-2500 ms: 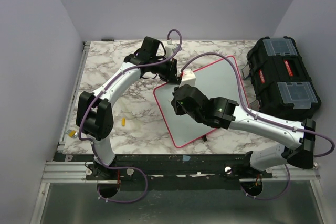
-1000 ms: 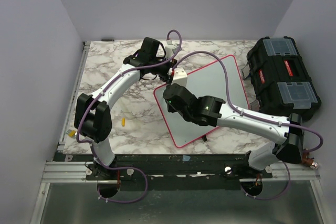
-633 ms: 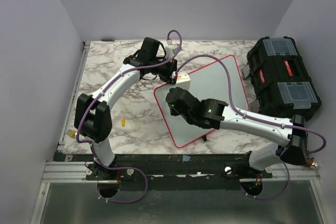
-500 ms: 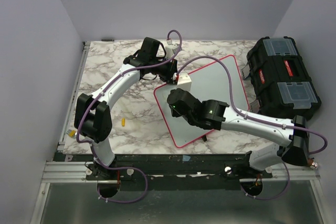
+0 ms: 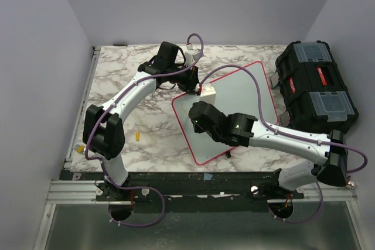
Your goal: Write a sentence on the whiteboard
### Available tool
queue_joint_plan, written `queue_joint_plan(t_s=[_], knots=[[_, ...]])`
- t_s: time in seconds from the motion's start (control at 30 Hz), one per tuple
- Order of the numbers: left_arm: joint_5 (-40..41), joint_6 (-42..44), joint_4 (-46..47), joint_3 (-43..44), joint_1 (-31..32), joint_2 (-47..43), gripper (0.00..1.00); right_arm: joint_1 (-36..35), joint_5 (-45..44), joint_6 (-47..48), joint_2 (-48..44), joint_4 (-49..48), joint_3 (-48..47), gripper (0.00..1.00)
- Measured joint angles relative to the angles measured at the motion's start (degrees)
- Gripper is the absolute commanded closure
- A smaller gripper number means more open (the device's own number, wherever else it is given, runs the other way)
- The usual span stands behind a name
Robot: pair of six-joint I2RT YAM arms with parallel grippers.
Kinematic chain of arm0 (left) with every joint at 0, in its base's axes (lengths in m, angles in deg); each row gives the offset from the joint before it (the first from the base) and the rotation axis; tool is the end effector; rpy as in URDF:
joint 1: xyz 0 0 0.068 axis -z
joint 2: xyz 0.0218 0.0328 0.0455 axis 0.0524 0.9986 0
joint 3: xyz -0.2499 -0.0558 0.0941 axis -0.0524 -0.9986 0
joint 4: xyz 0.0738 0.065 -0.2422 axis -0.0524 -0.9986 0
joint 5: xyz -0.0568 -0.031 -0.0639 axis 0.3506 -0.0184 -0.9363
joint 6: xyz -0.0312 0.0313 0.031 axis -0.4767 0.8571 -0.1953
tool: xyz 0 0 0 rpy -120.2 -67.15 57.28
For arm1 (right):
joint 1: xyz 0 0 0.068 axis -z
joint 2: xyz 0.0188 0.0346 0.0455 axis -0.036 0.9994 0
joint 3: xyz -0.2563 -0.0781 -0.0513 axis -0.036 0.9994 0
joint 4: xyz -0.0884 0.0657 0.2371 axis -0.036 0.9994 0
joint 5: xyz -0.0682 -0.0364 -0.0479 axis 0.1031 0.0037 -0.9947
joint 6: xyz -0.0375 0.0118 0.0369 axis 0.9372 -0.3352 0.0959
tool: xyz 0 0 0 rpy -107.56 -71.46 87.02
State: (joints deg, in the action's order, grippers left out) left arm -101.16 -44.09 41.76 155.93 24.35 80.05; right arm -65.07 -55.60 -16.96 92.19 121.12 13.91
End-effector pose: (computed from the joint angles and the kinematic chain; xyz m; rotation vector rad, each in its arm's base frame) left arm 0.3402 -0.2044 0.3156 0.8250 2.1745 -1.2047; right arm 0.1380 0.2761 0.3227 -0.2744 2.1551 0.3631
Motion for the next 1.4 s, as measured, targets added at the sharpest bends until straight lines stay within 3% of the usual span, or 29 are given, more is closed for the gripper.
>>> queue_joint_plan(t_s=[0.57,0.93,1.4], knots=[[0.42,0.04,-0.02,0.33,0.85,-0.52,1.0,-0.13,-4.48,3.37,1.38,2.6,-4.96,0.99],[0.46,0.04,-0.02,0.35,0.9,-0.55,1.0,-0.02,-5.33,3.91,-4.63,-0.31,-3.21,0.99],[0.63,0.04,-0.04,0.42,1.01,-0.55,1.0,0.76,-6.08,4.17,-3.5,-2.91,-1.73,0.99]])
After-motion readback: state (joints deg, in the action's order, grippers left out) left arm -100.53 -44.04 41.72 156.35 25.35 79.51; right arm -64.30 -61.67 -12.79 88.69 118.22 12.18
